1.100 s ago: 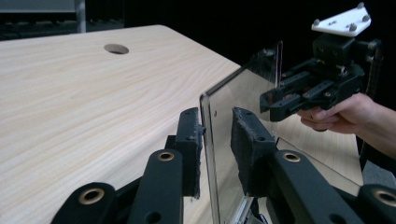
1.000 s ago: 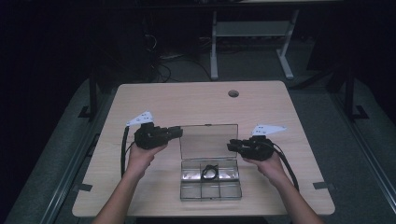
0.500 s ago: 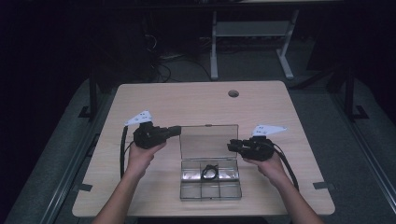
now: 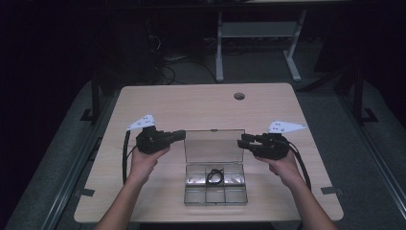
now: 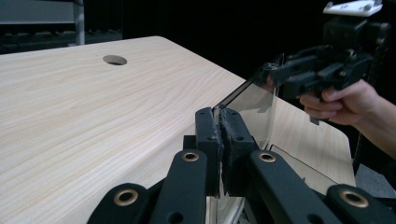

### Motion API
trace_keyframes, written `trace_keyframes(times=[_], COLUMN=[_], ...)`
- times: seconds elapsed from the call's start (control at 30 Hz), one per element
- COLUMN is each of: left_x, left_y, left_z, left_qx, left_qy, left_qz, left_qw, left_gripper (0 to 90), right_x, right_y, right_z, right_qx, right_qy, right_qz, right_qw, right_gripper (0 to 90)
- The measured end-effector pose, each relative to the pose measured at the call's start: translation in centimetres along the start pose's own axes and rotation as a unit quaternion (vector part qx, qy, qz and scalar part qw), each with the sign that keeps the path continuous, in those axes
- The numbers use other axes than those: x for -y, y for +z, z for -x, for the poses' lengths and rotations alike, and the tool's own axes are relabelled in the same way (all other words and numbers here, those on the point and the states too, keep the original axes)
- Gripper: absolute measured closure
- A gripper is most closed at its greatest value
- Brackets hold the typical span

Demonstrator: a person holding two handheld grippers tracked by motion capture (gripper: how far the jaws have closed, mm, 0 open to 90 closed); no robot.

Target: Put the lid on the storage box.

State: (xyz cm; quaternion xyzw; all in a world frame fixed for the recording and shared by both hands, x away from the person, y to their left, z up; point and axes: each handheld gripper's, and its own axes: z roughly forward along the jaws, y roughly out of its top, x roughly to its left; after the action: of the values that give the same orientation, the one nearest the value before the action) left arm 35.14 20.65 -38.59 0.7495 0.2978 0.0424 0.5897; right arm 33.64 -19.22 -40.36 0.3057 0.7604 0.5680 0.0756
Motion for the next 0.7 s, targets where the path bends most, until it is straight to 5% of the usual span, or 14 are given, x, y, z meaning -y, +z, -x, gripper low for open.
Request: trace_keyframes(times=[0.3, 0.7], left_x=[0.0, 0.0], left_y=[-0.1, -0.2], left_z=[0.2, 0.4], left_qx=[0.0, -0.002], left_qy=[0.007, 0.012], left_qz=[0.0, 0.002], left_qw=[1.0, 0.9999], left_gripper=[87.3, 87.3], right_x=[-1.0, -1.2], right_y=[-1.4, -1.1], right_z=[0.1, 0.1], right_qx=[0.015, 0.02], right_qy=[-0.009, -0.013], right_qz=[0.033, 0.029], right_qw=[0.9993, 0.9993], right_gripper=[77.6, 84.7])
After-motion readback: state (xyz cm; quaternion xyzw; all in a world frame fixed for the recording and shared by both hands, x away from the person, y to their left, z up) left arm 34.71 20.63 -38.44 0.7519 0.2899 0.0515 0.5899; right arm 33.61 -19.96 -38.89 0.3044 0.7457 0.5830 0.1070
